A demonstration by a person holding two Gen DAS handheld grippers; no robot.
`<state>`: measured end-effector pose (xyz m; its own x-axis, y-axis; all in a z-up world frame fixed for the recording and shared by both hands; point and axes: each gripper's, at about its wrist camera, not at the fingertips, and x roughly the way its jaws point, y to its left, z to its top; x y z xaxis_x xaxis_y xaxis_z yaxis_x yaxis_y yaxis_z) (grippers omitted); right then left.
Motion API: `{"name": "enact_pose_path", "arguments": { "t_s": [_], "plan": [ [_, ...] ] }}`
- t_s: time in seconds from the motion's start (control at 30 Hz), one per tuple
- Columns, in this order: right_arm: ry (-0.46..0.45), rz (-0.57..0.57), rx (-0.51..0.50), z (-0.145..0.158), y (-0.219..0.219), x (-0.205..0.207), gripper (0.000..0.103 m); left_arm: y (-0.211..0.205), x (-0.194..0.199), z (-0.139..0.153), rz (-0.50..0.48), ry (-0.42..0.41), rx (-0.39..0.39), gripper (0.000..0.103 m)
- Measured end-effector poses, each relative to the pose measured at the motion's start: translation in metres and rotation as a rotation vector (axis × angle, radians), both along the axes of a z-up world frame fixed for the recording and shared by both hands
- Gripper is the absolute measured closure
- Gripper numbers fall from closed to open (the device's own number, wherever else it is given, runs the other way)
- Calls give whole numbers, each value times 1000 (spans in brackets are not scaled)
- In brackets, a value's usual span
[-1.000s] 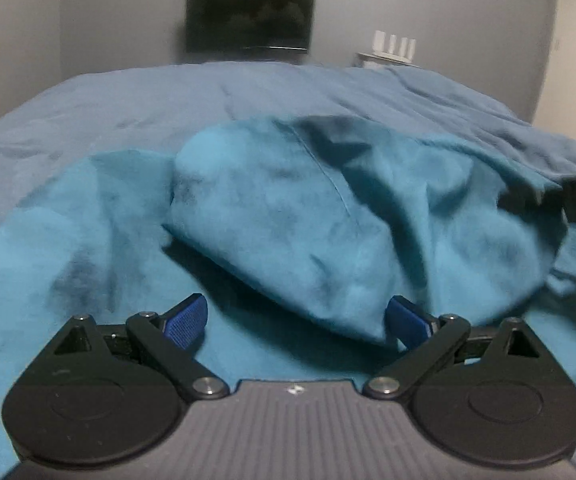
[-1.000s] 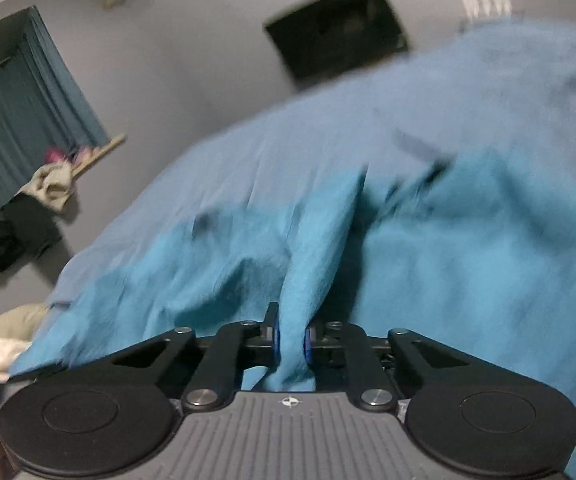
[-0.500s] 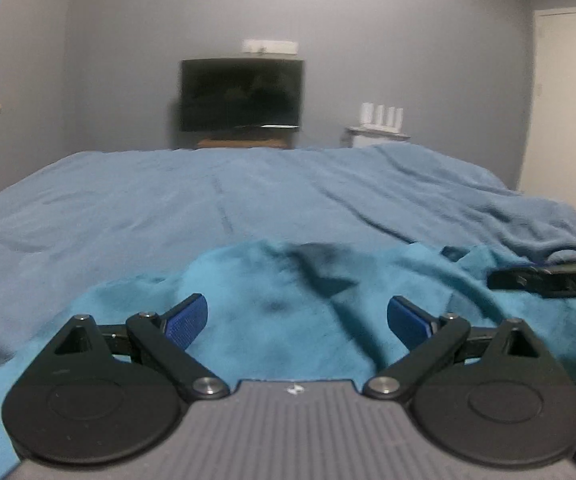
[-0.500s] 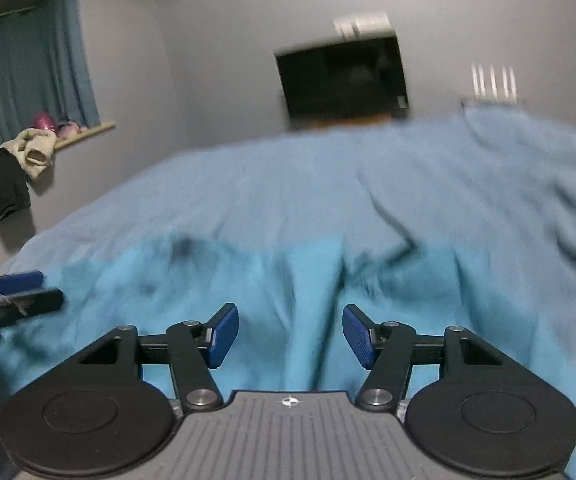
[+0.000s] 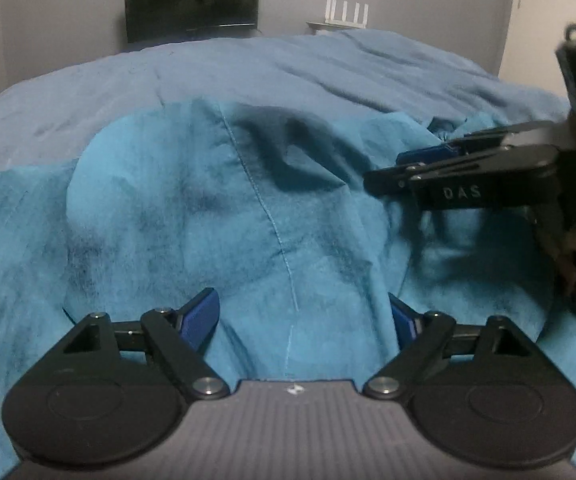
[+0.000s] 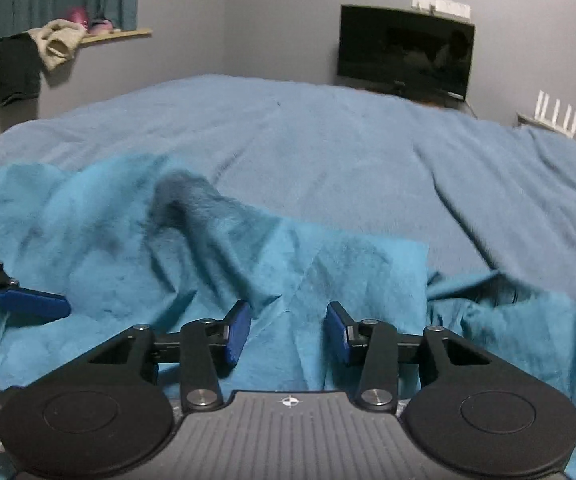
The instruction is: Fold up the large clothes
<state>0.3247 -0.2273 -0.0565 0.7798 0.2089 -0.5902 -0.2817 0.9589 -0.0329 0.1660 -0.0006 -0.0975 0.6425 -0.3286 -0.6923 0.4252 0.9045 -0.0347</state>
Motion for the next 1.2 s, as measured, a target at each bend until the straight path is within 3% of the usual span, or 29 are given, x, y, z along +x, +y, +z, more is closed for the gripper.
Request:
{"name": "enact_pose_path", "arguments": {
  "t_s": [0.13, 0.27, 0.33, 0.5, 0.7, 0.87, 0.97, 1.2],
  "plan": [
    [4, -4, 11, -10, 5, 11, 56, -8, 2, -7, -10, -16, 26, 13],
    [-35, -16, 71, 4, 7, 9, 53, -7, -9, -2, -7, -22, 19, 13],
    [-37, -17, 131, 11, 0, 2, 53, -6, -9, -4, -6, -22, 11, 13],
    [-20, -59, 169, 20, -20, -30, 53, -2, -8, -5, -6, -22, 4, 13],
    [-28, -57, 133, 30, -22, -68, 52, 2, -12, -4, -6, -28, 1, 13],
    [29, -51, -51, 2, -20, -74, 51, 2, -13, -4, -6, -28, -2, 13],
    [59, -61, -17, -6, -25, -68, 50, 1, -13, -4, -8, -35, 11, 13],
    [39, -79, 122, 29, -36, -108, 41, 11, -47, 18, -2, -84, -26, 13]
  ]
}}
